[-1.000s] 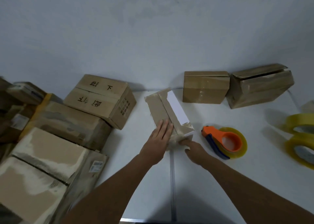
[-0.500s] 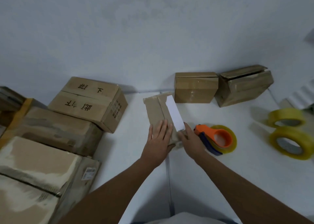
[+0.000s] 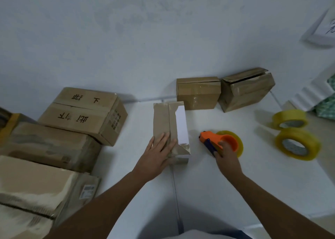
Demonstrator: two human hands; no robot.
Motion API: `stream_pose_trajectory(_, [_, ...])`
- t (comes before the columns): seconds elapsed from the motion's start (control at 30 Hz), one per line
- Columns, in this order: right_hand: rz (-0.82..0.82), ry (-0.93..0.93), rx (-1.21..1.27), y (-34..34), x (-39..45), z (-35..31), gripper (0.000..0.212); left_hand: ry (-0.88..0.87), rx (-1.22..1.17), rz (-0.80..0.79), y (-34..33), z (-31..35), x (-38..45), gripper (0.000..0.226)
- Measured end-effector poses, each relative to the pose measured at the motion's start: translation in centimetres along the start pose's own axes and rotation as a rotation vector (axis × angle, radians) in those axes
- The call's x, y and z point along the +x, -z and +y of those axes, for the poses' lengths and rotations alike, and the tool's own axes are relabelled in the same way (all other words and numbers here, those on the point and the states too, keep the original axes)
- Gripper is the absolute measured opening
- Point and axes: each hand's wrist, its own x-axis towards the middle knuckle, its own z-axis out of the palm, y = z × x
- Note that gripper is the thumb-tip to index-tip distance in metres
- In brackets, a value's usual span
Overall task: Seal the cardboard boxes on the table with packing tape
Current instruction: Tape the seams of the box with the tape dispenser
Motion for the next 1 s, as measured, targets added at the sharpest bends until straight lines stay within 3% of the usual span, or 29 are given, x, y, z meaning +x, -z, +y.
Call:
stream_pose_trajectory(0.13, [-0.066,0.013,-0.250,0.7,2.4,4.1,0.056,0.052,-0.104,-0.043,0.1,0.5,-0.1,0.064])
stream_pose_trajectory(0.27, [-0.115,0.181,-0.679,0.3,3.5,5.7,0.064,0.085,-0.103,-0.044,0.4,2.8,-0.2,0.063])
stream_pose_trajectory(0.37, [-0.156,0.236,-0.792,0.0,4.1,5.2,0.077,0.092,-0.088,-0.030,-0.4,4.6,-0.3,0.058])
stream_pose_trajectory(0.53, [-0.327,0.093,-0.587,0.9,5.7,5.5,0.045,0.145,-0.089,-0.021,-0.3,6.0,0.0,0.058])
stream_pose_trajectory(0.67, [-0.378,0.231,-0.612,3.9,5.5,6.6,0.046,0.167,-0.073,-0.035,-0.1,6.3,0.2,0.059])
stream_pose_trajectory(0.77, [-0.446,0.218,-0.491,6.4,5.4,6.8,0.031,0.188,-0.073,-0.025,-0.3,7.1,1.2,0.059])
stream_pose_trajectory(0.83, [-0.497,0.143,-0.312,7.8,5.3,6.6,0.023,0.204,-0.101,-0.030,-0.4,7.5,2.3,0.060])
stream_pose_trajectory(0.93, [-0.444,-0.082,0.101,10.3,3.9,6.2,0.017,0.229,-0.115,-0.042,0.0,7.7,4.3,0.066])
stream_pose_trajectory(1.0, [-0.383,-0.193,0.302,11.6,3.0,6.4,0.031,0.276,-0.236,-0.021,1.1,8.3,5.6,0.073])
